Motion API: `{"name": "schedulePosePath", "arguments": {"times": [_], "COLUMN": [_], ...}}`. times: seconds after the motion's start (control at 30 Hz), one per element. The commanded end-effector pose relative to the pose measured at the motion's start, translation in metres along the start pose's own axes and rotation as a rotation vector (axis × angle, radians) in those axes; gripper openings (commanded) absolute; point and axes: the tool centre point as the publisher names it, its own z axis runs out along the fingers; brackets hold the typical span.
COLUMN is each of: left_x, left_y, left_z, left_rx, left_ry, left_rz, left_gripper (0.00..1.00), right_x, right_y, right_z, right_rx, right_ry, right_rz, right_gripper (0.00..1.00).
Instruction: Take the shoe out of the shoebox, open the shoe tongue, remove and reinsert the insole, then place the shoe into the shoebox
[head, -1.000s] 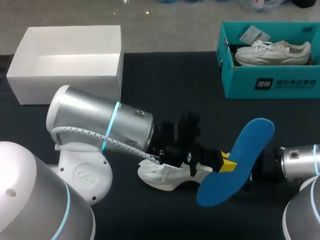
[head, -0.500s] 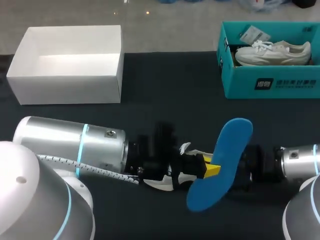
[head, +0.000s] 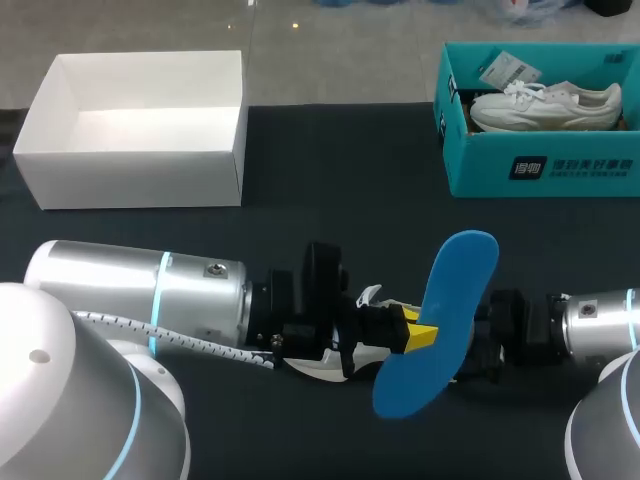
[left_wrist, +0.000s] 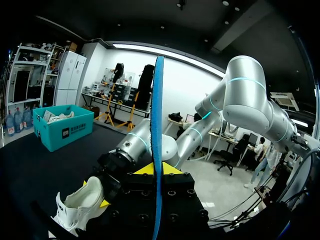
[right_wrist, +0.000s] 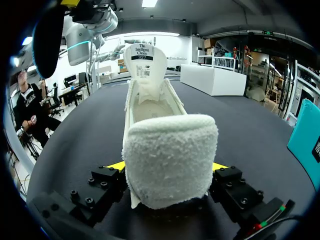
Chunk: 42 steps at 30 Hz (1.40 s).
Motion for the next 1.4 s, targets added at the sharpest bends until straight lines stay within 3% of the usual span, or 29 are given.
{"name": "schedulePosePath", "arguments": {"times": [0.03,0.47,0.57,0.67,0.97,1.13,1.4], "left_x": [0.004,0.004,-0.01,-0.027,-0.056,-0.072,-0.064], "left_y": [0.004,0.004,0.003,0.005,-0.005,-0.016,-0.055], "left_z": [-0.045,-0.045,-0.046,-0.051,-0.07,-0.084,-0.094], "left_rx": [0.03,0.03,-0.009,-0.067,-0.081,-0.055,0.045], "left_ry": [0.007,0.007,0.051,-0.001,0.016,0.017,0.033], "left_rz": [0.002,0.002,0.096,0.154,0.24,0.198,0.042], "left_gripper": [0.0,0.0,0.0,0.0,0.0,0.0,0.0], "right_x": [0.001,0.001,0.001,0.001,0.001,0.001,0.001], "right_y": [-0.001,-0.001,-0.001,-0.001,-0.001,-0.001,-0.001], "right_z": [0.001,0.001,0.001,0.001,0.001,0.001,0.001], "right_rx": [0.005,0.005,0.005,0.005,0.005,0.005,0.005], "right_ry": [-0.004,-0.004,-0.004,-0.004,-0.004,-0.004,-0.004], "right_rz": [0.0,0.0,0.0,0.0,0.0,0.0,0.0], "right_gripper": [0.0,0.0,0.0,0.0,0.0,0.0,0.0]}}
